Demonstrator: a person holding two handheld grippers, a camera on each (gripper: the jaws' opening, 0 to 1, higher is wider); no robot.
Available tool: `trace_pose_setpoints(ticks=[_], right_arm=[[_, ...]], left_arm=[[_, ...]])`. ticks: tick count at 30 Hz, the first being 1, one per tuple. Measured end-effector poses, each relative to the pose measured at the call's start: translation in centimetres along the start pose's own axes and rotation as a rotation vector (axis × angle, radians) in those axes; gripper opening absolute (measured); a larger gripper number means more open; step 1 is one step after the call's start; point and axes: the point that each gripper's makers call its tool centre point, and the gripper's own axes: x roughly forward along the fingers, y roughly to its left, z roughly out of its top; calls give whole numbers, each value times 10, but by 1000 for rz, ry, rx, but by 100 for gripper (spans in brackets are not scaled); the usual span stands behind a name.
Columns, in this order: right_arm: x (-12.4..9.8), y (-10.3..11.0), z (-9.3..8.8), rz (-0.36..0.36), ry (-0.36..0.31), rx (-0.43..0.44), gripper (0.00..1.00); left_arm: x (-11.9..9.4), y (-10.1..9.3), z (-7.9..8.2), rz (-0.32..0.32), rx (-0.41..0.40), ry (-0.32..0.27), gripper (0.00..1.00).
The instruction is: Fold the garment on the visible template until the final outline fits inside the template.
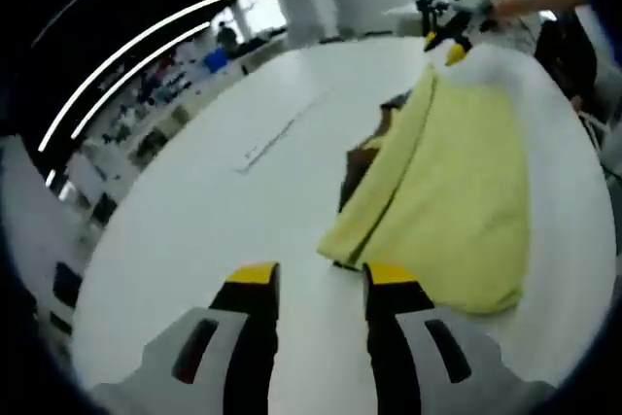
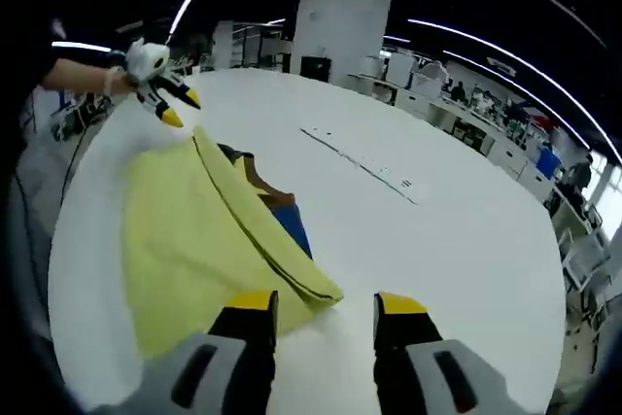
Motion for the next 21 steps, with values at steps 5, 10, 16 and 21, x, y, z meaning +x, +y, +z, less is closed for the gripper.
trace_pose_setpoints(ticks=[5,10,16,21], right_arm=[[9,-4,-4,-10,61,-157,33],[14,-1,-7,3,80,-225,31],[21,2,-10,8,99,-270,28],[25,3,-9,8,101,-318,24]], left_arm=[[9,-1,-1,-9,218,44,25],[15,-7,-2,-37,388,79,21],[24,-12,-9,-41,535,130,21],[27,-14,-6,-34,601,134,15]])
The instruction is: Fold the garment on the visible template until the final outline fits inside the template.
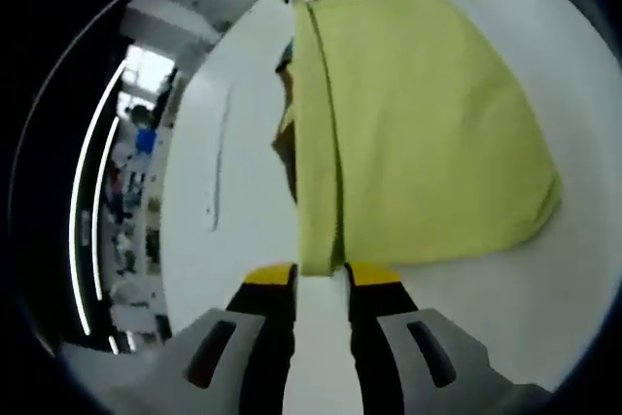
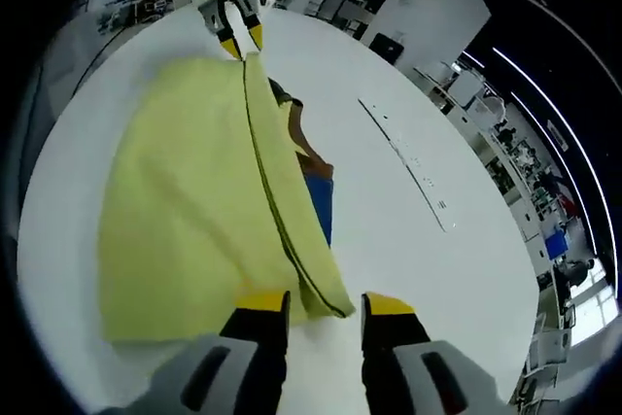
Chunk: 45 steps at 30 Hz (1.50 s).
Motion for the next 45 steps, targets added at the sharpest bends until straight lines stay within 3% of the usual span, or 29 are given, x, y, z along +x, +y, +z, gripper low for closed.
trace_pose_setpoints(ticks=[4,7,12,17,19,21,22,26,29,32,34,37,40,45], right_arm=[[1,-2,-1,-8,7,-16,21],[1,-4,-2,-17,10,-36,15],[1,-8,-3,-25,7,-13,0],[-2,-13,-1,-30,-13,39,0],[-3,-15,-2,-22,-19,78,0],[-3,-16,-2,-16,-26,125,0],[-3,-17,-2,-10,-34,182,0],[-5,-21,3,-4,-56,336,0],[-4,-22,7,6,-69,448,0],[-1,-25,4,16,-56,591,0],[2,-26,2,20,-50,659,0],[7,-24,-1,32,-29,770,0],[10,-25,-1,24,-19,750,0],[9,-22,0,30,-19,733,0]], left_arm=[[2,2,0,1,-14,3,12],[1,3,0,0,-31,2,1],[-2,7,1,1,-100,-8,0],[-5,7,3,-16,-191,-26,0],[-6,5,4,-50,-260,-40,0],[-7,7,4,-61,-381,-59,0],[-6,10,7,-70,-470,-97,0],[-7,29,3,-58,-715,-149,0],[-4,38,-1,-48,-831,-157,0],[5,38,-11,-72,-1050,-131,0],[11,35,-16,-87,-1142,-108,0],[17,32,-17,-95,-1162,-87,0],[20,27,-15,-97,-1145,-62,0],[17,26,-13,-95,-1122,-71,0]])
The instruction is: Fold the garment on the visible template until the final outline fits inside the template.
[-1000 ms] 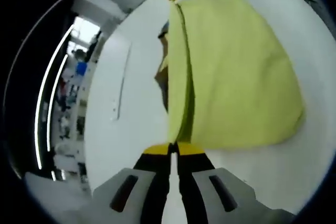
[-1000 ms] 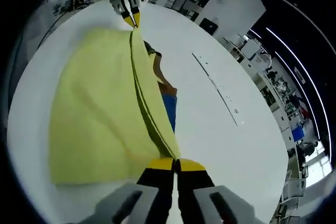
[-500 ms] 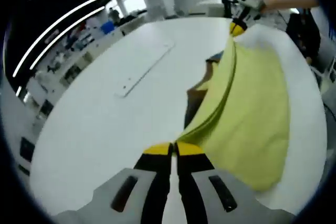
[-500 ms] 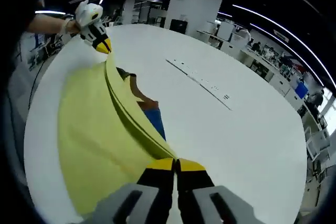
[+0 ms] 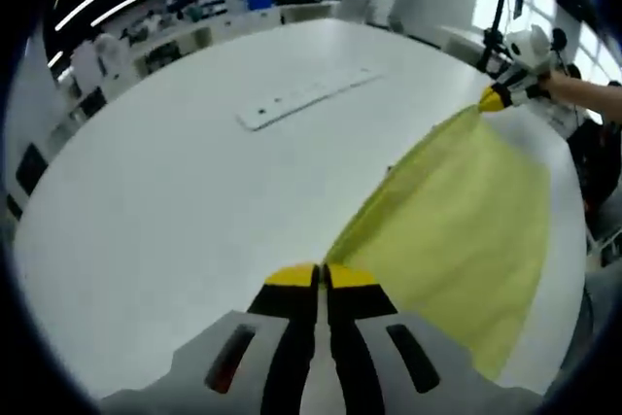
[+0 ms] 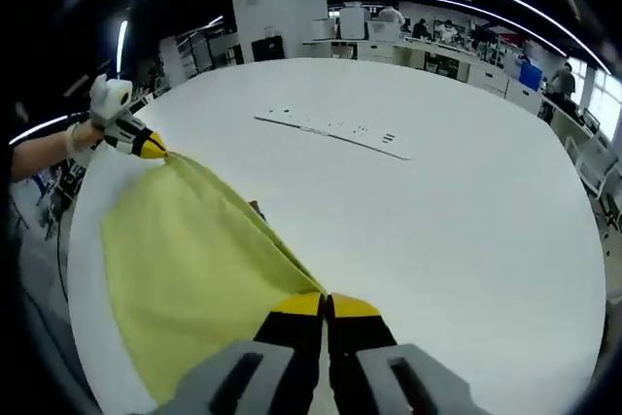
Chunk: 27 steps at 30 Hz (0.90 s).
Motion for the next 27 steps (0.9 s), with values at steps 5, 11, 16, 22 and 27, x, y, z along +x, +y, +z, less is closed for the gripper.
trace_pose_setpoints(ticks=[5,11,16,22,27], right_arm=[[-3,1,4,-3,-30,-66,11],[-8,6,9,29,-79,-44,42],[-15,17,6,81,-113,-22,54],[-28,30,3,107,-171,4,64],[-39,36,-4,105,-182,12,67]], left_arm=[[-2,-4,1,-9,71,-23,16],[-8,-9,2,-39,19,-53,32],[-18,-20,1,-80,-30,-87,40],[-38,-37,-8,-108,-37,-117,45],[-55,-45,-20,-112,-72,-128,47]])
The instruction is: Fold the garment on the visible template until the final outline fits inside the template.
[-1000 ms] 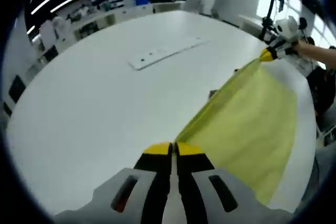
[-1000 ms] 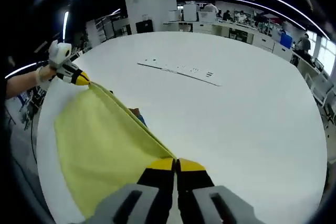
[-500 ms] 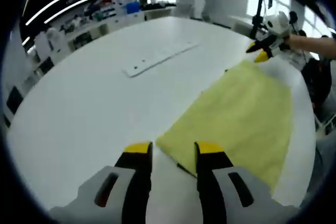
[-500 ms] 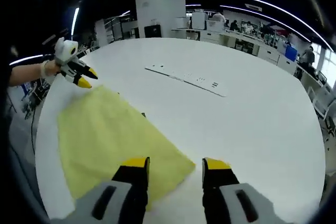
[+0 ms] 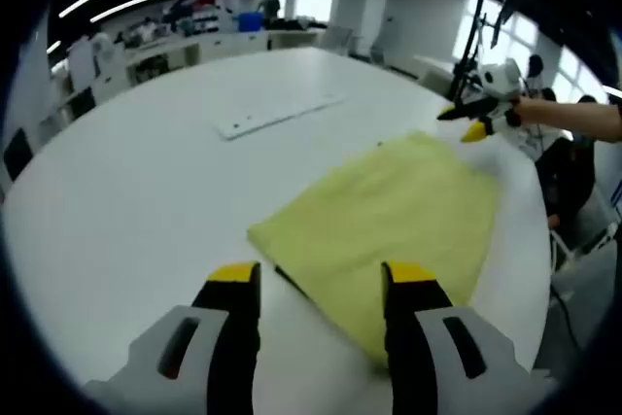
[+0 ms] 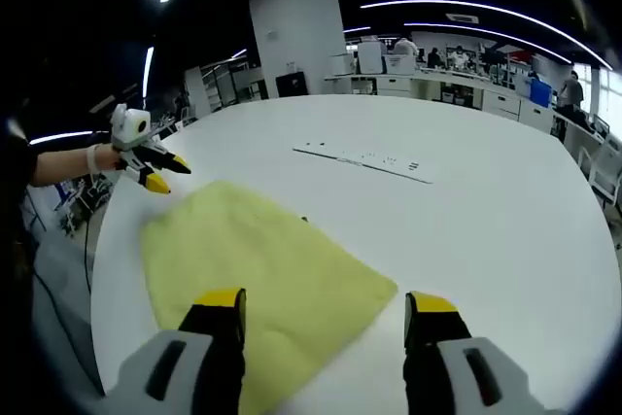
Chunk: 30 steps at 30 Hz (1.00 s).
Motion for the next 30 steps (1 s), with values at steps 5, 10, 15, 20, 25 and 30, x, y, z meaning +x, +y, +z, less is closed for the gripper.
trace_pose_setpoints(ticks=[5,10,15,20,25,30], right_arm=[[-16,12,-5,-7,-16,14,65],[-29,26,-14,-3,-24,27,63],[-44,36,-28,-15,-17,27,62],[-61,47,-34,-30,-34,30,61],[-72,53,-45,-39,-33,36,58],[-77,61,-57,-30,-24,57,51]], left_arm=[[-17,-10,-9,-10,-44,-18,47],[-32,-26,-22,-21,-50,-23,46],[-41,-43,-33,-38,-73,-38,48],[-52,-55,-40,-49,-74,-52,49],[-59,-64,-51,-52,-106,-62,44],[-59,-73,-69,-55,-147,-59,37]])
